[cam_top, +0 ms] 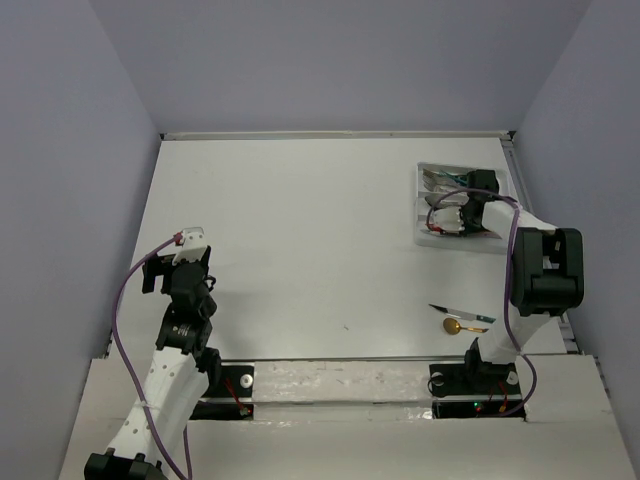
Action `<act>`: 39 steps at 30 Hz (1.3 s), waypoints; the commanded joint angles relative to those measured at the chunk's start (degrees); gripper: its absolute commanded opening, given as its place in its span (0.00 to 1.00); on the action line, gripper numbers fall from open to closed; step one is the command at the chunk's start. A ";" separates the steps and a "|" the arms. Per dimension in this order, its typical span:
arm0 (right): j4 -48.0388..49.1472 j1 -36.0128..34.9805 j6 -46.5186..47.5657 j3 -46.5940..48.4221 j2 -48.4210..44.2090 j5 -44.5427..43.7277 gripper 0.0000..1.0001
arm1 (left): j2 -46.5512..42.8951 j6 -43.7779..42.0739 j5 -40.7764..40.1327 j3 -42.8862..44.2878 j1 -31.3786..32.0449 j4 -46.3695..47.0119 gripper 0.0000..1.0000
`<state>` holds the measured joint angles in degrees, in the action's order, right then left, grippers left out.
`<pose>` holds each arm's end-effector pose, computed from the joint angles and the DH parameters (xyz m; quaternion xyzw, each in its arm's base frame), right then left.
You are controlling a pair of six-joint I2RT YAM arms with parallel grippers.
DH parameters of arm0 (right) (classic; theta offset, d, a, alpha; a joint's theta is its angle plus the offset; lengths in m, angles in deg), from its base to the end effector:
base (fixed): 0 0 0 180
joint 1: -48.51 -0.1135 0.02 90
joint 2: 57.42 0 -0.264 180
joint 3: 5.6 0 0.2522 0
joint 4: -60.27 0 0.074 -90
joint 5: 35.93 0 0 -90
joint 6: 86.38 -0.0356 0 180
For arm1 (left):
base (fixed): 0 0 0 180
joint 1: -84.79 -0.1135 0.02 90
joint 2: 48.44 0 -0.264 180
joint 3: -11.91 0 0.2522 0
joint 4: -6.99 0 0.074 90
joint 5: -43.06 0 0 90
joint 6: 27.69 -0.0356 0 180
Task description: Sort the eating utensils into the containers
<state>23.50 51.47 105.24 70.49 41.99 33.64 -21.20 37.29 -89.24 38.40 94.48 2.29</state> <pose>0.3472 -0.0304 0.1810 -0.6913 0.6544 -0.3057 0.0198 0.1394 0.0005 0.2215 -0.0258 0.7311 0.3483 0.5862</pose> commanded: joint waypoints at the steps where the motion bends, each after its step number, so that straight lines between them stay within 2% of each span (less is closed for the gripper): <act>1: 2.17 -0.15 0.42 -1.33 -3.17 2.14 0.39 | -0.26 -0.03 -1.64 -0.60 0.33 3.51 0.99; 3: 2.09 -0.15 0.16 -1.86 -4.14 3.28 0.47 | -0.35 -0.03 -1.73 -0.51 0.33 3.51 0.99; 5: 2.17 -0.15 -0.63 -1.86 -5.28 3.90 0.76 | -0.44 -0.03 -1.55 -0.51 0.33 3.51 0.99; 6: 2.17 -0.15 -1.25 -1.60 -5.29 4.34 0.94 | -0.44 -0.03 -1.64 -0.51 0.33 3.51 0.99; 7: 2.44 -0.15 -2.21 -1.07 -6.16 5.56 1.00 | -0.53 -0.03 -1.55 -0.51 0.41 3.51 0.99; 11: 3.23 -2.08 -13.61 6.65 -9.76 13.03 1.00 | -0.53 -0.03 -1.55 -0.43 0.50 3.51 0.99; 12: 3.14 -3.56 -19.65 11.54 -10.64 14.35 1.00 | -0.53 -0.03 -1.55 -0.43 0.59 3.51 0.99; 14: 2.44 -6.02 -25.57 16.14 -13.27 16.81 1.00 | -0.44 -0.03 -1.47 -0.43 0.59 3.51 0.99; 15: 0.61 -7.69 -32.04 20.25 -14.15 16.91 1.00 | -0.44 0.05 -1.38 -0.43 0.68 3.51 0.99; 16: -3.76 -12.06 -35.50 22.12 -15.82 16.91 1.00 | -0.44 0.05 -1.46 -0.43 0.68 3.51 0.99; 17: -3.80 -14.45 -38.92 23.88 -15.83 17.26 1.00 | -0.44 0.05 -1.47 -0.43 0.68 3.42 0.99; 18: -9.46 -17.00 -45.48 26.07 -17.22 17.87 1.00 | -0.44 0.05 -1.55 -0.43 0.68 3.42 0.99; 19: -12.04 -19.46 -48.86 26.53 -17.93 18.75 1.00 | -0.53 -0.03 -1.64 -0.43 0.68 3.42 0.99; 20: -16.41 -22.79 -55.50 26.27 -19.68 23.45 1.00 | -0.61 -0.03 -1.64 -0.60 0.68 3.42 0.99; 21: -17.76 -23.52 -58.96 23.66 -20.92 30.81 1.00 | -0.87 -0.03 -1.64 -0.52 0.68 3.33 0.99; 22: -18.30 -23.53 -61.87 21.37 -22.24 34.28 1.00 | -0.96 -0.21 -1.47 -0.51 0.68 3.25 0.99; 25: -17.78 -23.53 -68.11 13.20 -28.11 40.45 1.00 | -0.79 -1.34 4.66 1.40 0.68 -0.33 0.99; 26: -16.73 -23.53 -69.27 8.21 -29.62 39.94 1.00 | -0.53 -1.70 11.30 2.55 0.68 -2.36 0.99; 28: -16.28 -24.06 -70.51 4.31 -33.49 35.56 1.00 | 0.61 -3.37 17.92 8.08 0.68 -8.78 0.99; 29: -16.28 -24.06 -70.51 2.90 -34.54 33.02 1.00 | 1.23 -4.16 23.70 10.19 0.68 -11.75 0.99; 32: -16.37 -24.06 -69.29 -1.58 -37.27 23.96 1.00 | 3.51 -5.48 33.47 19.94 0.68 -18.45 0.99; 34: -16.98 -24.06 -66.23 -5.27 -37.72 19.31 1.00 | 4.57 -3.13 39.63 27.06 0.68 -21.00 0.99; 39: -20.49 -24.85 -63.05 -8.36 -33.68 13.22 1.00 | 4.48 -3.36 55.03 24.38 0.68 -21.28 0.99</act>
<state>5.21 27.05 39.82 62.53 6.63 54.08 -16.34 34.74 -50.40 64.74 94.85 -15.13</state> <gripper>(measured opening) 0.994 0.989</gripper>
